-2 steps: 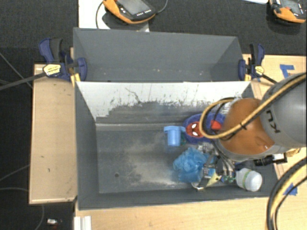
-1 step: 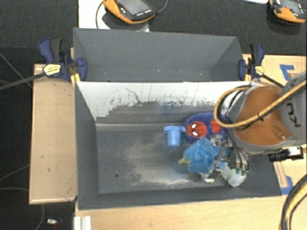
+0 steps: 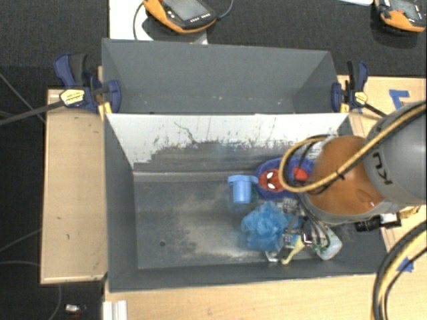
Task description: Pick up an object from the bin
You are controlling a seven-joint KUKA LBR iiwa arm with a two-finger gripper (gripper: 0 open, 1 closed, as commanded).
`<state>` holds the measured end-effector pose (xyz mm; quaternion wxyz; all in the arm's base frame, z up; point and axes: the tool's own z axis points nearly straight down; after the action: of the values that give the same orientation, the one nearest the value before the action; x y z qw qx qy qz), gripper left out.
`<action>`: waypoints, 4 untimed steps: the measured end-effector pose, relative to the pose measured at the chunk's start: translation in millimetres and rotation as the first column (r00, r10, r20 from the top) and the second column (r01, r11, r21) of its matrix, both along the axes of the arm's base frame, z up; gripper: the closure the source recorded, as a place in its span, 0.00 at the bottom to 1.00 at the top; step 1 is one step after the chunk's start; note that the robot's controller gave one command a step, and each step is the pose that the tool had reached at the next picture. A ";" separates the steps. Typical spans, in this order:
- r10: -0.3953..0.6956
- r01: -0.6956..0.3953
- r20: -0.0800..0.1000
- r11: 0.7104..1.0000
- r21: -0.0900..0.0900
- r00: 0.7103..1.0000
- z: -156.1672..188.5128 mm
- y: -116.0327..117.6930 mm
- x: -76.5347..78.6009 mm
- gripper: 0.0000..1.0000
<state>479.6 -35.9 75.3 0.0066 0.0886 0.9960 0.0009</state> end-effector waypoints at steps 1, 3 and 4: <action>-0.353 0.353 0.008 0.936 0.006 0.936 -4.4 -26.2 -3.2 1.00; -0.349 0.349 0.009 0.937 0.006 0.937 2.2 -26.1 -3.2 1.00; -0.346 0.346 0.008 0.938 0.006 0.938 23.7 -26.0 -3.8 1.00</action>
Offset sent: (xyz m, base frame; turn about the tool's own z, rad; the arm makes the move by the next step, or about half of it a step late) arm 0.0000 0.0000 0.0000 0.0000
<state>475.7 -62.0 99.0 0.0109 0.2622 0.9649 0.0022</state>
